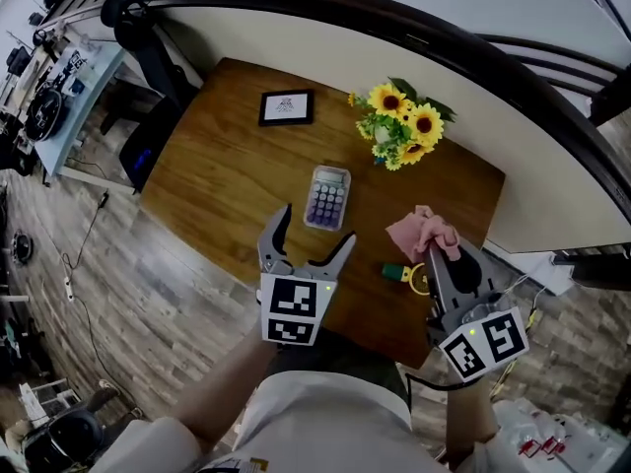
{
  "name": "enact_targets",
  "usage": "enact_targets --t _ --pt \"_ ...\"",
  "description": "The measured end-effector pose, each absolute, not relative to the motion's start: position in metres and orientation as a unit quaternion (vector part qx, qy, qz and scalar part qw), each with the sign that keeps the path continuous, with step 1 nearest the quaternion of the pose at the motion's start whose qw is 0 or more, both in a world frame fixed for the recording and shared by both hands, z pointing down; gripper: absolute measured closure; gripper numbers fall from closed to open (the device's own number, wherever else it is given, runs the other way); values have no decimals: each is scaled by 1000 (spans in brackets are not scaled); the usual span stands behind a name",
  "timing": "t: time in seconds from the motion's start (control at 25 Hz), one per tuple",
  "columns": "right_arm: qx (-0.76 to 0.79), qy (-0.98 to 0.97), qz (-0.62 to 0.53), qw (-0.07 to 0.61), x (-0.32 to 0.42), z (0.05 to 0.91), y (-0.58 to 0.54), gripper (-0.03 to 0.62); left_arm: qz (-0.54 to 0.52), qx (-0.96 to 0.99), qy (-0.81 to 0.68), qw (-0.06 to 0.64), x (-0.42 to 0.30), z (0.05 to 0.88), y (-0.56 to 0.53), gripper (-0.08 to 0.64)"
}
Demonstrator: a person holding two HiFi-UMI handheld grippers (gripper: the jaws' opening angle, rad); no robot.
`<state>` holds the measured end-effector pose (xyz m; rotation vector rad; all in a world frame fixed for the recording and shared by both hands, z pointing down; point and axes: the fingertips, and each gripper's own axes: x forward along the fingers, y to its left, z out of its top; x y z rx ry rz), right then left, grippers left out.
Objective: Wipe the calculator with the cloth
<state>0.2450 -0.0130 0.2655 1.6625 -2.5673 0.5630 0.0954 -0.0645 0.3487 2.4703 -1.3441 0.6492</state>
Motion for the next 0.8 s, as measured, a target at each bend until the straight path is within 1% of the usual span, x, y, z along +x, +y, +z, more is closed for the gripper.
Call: enact_targets --t 0.36,0.6,0.8 --pt "524 -824 208 51 234 326 -42 537 258 832 -466 152 85 425 -88 126" --pt "502 -830 232 71 217 364 -52 537 271 819 -466 195 84 484 -96 124" --pt "493 -831 247 79 205 392 -60 537 312 808 -455 206 88 535 -99 123"
